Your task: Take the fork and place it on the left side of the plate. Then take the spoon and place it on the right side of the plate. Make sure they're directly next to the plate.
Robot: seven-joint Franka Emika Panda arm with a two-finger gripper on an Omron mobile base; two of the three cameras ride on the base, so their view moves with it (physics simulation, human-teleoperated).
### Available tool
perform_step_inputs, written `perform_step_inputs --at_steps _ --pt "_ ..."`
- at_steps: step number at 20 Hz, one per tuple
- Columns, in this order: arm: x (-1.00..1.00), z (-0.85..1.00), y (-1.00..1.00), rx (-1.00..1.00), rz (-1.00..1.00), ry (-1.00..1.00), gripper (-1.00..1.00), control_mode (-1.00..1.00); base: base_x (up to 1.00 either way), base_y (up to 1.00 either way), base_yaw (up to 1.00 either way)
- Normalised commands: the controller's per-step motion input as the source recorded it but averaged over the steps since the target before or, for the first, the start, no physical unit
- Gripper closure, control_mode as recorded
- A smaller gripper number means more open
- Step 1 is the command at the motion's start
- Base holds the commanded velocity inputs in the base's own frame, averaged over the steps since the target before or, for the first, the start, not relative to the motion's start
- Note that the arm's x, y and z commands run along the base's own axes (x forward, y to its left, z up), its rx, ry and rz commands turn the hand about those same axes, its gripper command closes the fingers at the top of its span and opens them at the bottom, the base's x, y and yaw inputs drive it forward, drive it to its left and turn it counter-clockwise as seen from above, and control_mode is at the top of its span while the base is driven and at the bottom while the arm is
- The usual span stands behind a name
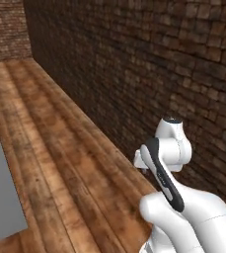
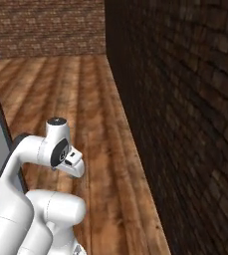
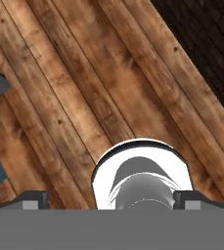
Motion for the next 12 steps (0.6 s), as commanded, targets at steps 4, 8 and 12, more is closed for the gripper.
perform_step_inputs --at_steps 4,8,12 --pt "0.0 0.0 0.0 0.0 0.0 0.0 -1.0 1.0 1.0 -0.28 0.4" --pt "0.0 0.0 0.0 0.0 0.0 0.0 -1.0 1.0 1.0 -0.31 0.37" --pt "0.0 0.0 0.0 0.0 0.0 0.0 -1.0 1.0 1.0 -0.14 0.37"
